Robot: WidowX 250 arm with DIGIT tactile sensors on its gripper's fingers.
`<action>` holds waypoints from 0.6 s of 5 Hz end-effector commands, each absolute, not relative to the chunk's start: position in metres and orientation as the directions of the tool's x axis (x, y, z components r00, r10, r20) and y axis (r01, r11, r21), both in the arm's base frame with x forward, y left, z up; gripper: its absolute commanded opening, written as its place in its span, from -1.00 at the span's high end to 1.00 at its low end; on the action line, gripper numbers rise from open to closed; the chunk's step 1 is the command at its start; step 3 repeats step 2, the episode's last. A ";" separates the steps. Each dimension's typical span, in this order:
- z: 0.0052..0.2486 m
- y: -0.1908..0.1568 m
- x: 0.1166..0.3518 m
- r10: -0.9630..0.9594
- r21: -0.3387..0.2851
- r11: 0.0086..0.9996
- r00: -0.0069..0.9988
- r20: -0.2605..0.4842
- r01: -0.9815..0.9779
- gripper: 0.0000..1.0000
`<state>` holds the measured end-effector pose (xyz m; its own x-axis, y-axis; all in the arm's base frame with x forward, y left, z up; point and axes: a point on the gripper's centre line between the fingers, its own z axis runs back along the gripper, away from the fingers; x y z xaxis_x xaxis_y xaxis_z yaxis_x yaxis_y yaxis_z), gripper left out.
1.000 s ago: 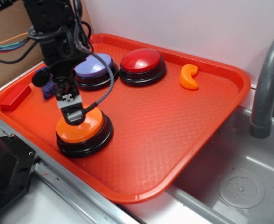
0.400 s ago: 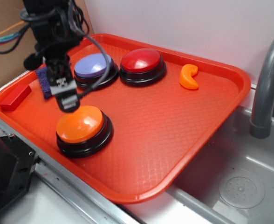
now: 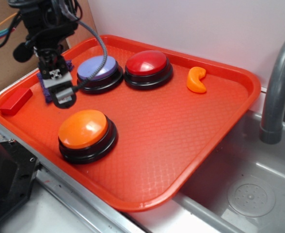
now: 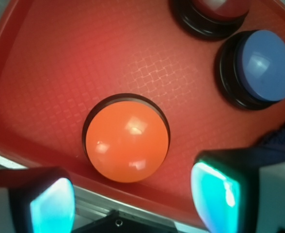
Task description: Push the orange button.
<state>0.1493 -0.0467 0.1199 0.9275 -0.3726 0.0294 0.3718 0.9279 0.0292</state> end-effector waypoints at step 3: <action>0.150 -0.042 0.141 -0.317 0.059 0.948 0.945 0.077 0.313 -1.00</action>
